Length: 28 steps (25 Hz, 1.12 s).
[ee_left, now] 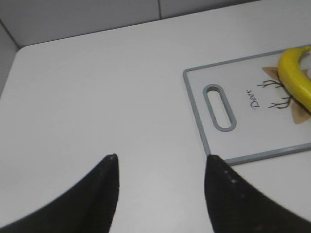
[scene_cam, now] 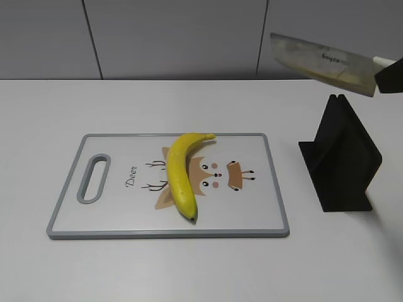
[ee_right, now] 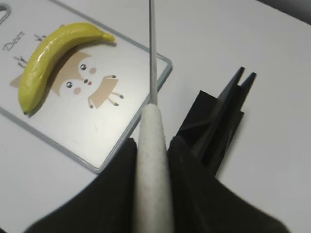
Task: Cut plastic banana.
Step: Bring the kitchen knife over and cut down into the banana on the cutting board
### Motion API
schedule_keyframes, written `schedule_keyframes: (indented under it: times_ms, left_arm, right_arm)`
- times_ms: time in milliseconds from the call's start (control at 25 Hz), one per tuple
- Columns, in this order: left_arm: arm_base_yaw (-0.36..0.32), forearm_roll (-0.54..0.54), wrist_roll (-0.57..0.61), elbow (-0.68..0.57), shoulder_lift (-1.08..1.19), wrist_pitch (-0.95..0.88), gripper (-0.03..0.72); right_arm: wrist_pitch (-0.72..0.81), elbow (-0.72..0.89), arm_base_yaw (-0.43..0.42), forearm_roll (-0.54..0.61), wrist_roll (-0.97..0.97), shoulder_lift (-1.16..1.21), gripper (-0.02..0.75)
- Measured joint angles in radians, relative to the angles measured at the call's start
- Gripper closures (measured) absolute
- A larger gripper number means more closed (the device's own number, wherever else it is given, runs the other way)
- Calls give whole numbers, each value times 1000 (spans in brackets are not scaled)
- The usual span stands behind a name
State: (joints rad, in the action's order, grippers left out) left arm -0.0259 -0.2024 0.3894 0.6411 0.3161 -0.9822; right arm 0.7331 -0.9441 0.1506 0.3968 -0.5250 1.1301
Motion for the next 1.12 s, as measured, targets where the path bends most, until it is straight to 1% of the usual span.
schedule_keyframes:
  times_ms: [80, 240, 280, 320, 360, 520, 600, 680, 840, 1000, 1120]
  left_arm:
    - [0, -61, 88, 38, 100, 13, 136]
    - [0, -160, 272, 120, 286, 31, 136]
    - [0, -212, 377, 165, 372, 31, 136]
    - [0, -212, 377, 165, 372, 31, 136]
    - [0, -247, 447, 183, 405, 28, 136]
    - [0, -405, 711, 265, 549, -50, 136]
    - [0, -461, 801, 310, 620, -81, 136]
    - [0, -491, 884, 349, 685, -92, 136]
    - [0, -536, 1036, 423, 813, -96, 136]
    - [0, -621, 1238, 463, 917, -95, 136]
    - [4, -654, 1314, 489, 978, -95, 136]
  right_arm:
    - [40, -23, 0, 35, -64, 39, 567]
    - [60, -63, 0, 111, -232, 120, 567]
    - [68, -88, 0, 139, -322, 157, 567]
    - [68, -88, 0, 139, -322, 157, 567]
    - [70, -101, 0, 155, -361, 175, 567]
    - [76, -139, 0, 245, -480, 232, 567]
    - [85, -153, 0, 299, -577, 256, 567]
    - [90, -164, 0, 347, -684, 283, 567]
    - [99, -208, 17, 366, -786, 338, 567]
    - [108, -271, 76, 366, -882, 408, 567]
    - [130, -323, 118, 366, -910, 476, 567]
